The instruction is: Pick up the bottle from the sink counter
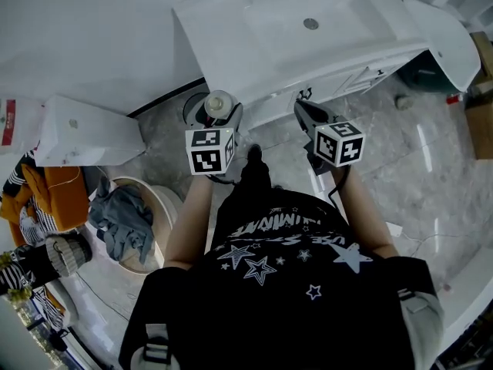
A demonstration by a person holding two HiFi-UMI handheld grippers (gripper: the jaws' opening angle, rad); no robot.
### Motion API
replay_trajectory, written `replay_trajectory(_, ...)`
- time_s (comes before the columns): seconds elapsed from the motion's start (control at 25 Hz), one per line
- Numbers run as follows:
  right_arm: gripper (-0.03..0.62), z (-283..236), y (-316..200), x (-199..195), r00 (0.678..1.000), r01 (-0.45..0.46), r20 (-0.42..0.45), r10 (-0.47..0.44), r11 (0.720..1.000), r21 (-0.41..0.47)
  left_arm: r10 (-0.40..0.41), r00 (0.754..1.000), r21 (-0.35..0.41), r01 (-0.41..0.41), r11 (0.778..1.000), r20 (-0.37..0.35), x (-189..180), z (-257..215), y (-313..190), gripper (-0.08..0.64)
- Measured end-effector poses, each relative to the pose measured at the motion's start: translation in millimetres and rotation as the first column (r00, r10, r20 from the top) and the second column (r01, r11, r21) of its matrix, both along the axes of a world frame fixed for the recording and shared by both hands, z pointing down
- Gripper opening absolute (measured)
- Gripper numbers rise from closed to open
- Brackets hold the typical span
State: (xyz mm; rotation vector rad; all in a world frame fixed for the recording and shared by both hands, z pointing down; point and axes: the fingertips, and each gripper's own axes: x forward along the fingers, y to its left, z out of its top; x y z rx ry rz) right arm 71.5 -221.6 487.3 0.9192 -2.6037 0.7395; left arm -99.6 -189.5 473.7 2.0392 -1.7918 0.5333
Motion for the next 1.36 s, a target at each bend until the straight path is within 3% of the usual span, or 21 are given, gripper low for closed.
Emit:
replay_trajectory(0.68, 0.006, -3.9, 72.8, 37.4, 0.995, 0.096, 0.019, -0.097, 0.995, 0.029, -0.070, 0.998, 0.029, 0.070, 0.997, -0.008, 42.4, -10.6, 94.2, 0.337)
replay_trajectory(1.36, 0.006, -4.8, 71.1, 46.8, 0.993, 0.109, 0.031, -0.110, 0.994, 0.020, -0.090, 0.996, 0.022, 0.091, 0.996, -0.025, 58.9, -13.0, 97.9, 0.337)
